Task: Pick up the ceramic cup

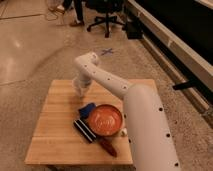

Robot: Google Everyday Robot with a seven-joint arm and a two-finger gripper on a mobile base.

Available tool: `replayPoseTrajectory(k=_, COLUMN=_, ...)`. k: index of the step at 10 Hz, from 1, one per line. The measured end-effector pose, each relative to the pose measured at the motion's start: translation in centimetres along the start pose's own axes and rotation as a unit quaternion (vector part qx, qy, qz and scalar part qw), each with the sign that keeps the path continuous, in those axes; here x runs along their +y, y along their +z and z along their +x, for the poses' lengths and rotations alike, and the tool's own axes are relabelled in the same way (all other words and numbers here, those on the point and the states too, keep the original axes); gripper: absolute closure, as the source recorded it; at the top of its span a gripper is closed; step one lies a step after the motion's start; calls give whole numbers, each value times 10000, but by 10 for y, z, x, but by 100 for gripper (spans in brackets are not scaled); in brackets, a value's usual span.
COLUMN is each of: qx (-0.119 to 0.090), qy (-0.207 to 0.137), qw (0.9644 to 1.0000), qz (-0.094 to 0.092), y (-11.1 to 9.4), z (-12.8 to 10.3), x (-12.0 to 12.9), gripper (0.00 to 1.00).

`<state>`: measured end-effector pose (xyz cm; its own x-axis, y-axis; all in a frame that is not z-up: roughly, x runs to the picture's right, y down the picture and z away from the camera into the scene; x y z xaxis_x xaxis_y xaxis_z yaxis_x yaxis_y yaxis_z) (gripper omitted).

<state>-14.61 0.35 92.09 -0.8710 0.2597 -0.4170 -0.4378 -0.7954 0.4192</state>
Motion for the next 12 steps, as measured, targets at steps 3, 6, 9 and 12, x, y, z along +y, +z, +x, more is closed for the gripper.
replayPoseTrajectory(k=3, qx=-3, qy=62, qw=9998, qz=-211, y=-18, z=-3, x=2, gripper=100)
replayPoseTrajectory(k=6, qx=171, qy=21, qw=9989, qz=-424, y=-53, z=1, x=3, gripper=100)
replayPoseTrajectory(k=9, qx=359, qy=-163, qw=9973, qz=-623, y=-95, z=5, x=3, gripper=100)
replayPoseTrajectory(k=12, qx=421, qy=-239, qw=9969, qz=-627, y=-104, z=10, x=2, gripper=100)
